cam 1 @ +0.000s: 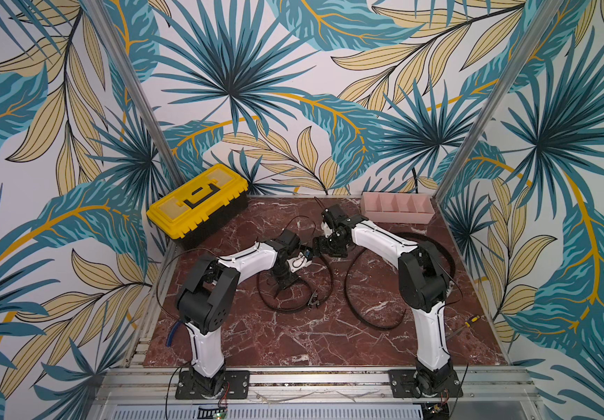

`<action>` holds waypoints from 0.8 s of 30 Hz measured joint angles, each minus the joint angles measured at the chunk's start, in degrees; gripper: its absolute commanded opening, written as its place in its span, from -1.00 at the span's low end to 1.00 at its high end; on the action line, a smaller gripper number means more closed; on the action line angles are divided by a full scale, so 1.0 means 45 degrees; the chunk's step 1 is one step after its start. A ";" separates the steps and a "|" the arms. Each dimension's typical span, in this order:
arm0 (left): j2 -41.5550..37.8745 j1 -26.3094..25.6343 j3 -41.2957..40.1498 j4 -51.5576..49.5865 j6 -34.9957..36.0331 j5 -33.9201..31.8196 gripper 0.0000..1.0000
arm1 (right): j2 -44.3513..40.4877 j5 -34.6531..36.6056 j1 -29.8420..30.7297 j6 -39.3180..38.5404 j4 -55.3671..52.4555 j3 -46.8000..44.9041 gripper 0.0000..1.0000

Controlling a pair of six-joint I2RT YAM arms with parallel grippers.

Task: Place the belts into the storage roll
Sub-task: Roll the belt at the center of the board.

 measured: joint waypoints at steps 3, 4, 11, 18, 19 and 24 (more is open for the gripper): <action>0.0000 0.0000 0.0000 -0.0005 -0.1676 -0.0141 -1.00 | 0.0612 0.0296 -0.0019 -0.0185 -0.0107 0.0461 0.22; 0.0000 0.0000 0.0000 -0.0005 -0.2293 -0.0228 -1.00 | 0.0845 0.0335 -0.0015 -0.0199 -0.0170 0.0636 0.12; -0.0180 -0.0034 -0.0282 0.0257 -0.5994 -0.0899 -1.00 | 0.1379 0.0442 0.0005 -0.0058 -0.0165 0.0937 -0.50; -0.0199 0.0850 -0.0316 0.0165 -0.8913 -0.1282 -1.00 | 0.1375 0.0855 0.0024 0.0291 -0.0068 0.0923 -0.65; -0.0199 0.1112 -0.0316 0.0136 -0.9326 -0.1151 -1.00 | 0.1370 0.0913 0.0024 0.0389 -0.0044 0.0908 -0.66; -0.0185 0.1817 -0.0287 0.0083 -1.1322 -0.0661 -1.00 | 0.1020 0.1069 0.0029 0.1151 0.0306 0.0257 -0.68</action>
